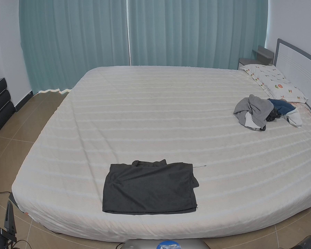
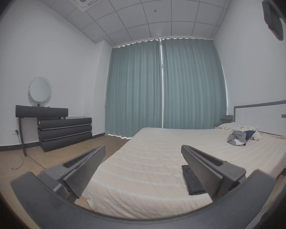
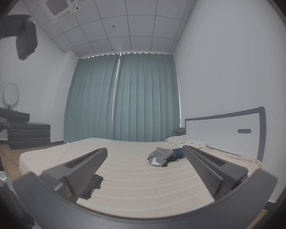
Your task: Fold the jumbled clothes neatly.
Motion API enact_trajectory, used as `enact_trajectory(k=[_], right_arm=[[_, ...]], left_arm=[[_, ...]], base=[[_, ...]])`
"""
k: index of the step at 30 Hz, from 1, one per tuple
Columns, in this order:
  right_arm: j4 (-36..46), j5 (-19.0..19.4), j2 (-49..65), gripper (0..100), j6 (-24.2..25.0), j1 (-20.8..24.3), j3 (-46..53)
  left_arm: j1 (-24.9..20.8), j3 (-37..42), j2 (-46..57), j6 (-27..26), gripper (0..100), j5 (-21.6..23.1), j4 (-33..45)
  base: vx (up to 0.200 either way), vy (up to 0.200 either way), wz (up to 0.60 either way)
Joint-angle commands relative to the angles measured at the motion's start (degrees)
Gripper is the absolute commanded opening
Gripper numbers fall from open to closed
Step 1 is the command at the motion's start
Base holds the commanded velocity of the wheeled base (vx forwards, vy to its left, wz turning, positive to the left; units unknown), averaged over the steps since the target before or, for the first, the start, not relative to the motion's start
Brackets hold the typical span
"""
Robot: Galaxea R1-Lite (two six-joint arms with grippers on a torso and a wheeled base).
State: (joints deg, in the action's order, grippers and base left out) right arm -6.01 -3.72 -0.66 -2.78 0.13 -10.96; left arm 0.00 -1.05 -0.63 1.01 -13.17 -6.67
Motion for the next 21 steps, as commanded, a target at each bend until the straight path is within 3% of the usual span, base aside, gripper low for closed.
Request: enact_trajectory(k=[1,6,8,10,13,15,18,21], right_arm=[[1.35,3.63,0.57,100,-2.49,-0.13,10.96],[1.97,5.21,0.57,100,0.49,-0.22,10.87],[1.79,4.16,0.57,100,0.93,-0.22,10.87],[1.79,0.47,0.57,100,0.41,-0.22,10.87],[2.58,-3.49,0.48,100,1.02,-0.31,10.96],[2.85,-3.4,0.48,100,1.99,-0.22,10.87],[2.67,-3.4,0.48,100,2.34,-0.22,10.96],[3.02,-1.99,0.48,100,3.22,-0.22,10.87]], left_arm=[[0.18,1.05,0.55,4.61,100,7.98,2.8],[0.18,1.05,0.55,3.73,100,15.19,2.8],[0.18,0.96,0.55,3.56,100,18.53,2.8],[0.18,0.96,0.55,3.38,100,20.11,2.89],[0.26,0.7,0.55,2.94,100,19.85,3.5],[0.26,0.43,0.55,2.86,100,17.65,3.94],[0.26,0.96,0.63,0.57,100,10.7,6.23],[0.18,0.96,0.63,-0.4,100,12.37,6.76]], base=[[0.0,0.0,0.0],[0.0,0.0,0.0],[0.0,0.0,0.0],[0.0,0.0,0.0],[0.0,0.0,0.0],[0.0,0.0,0.0],[0.0,0.0,0.0],[0.0,0.0,0.0]])
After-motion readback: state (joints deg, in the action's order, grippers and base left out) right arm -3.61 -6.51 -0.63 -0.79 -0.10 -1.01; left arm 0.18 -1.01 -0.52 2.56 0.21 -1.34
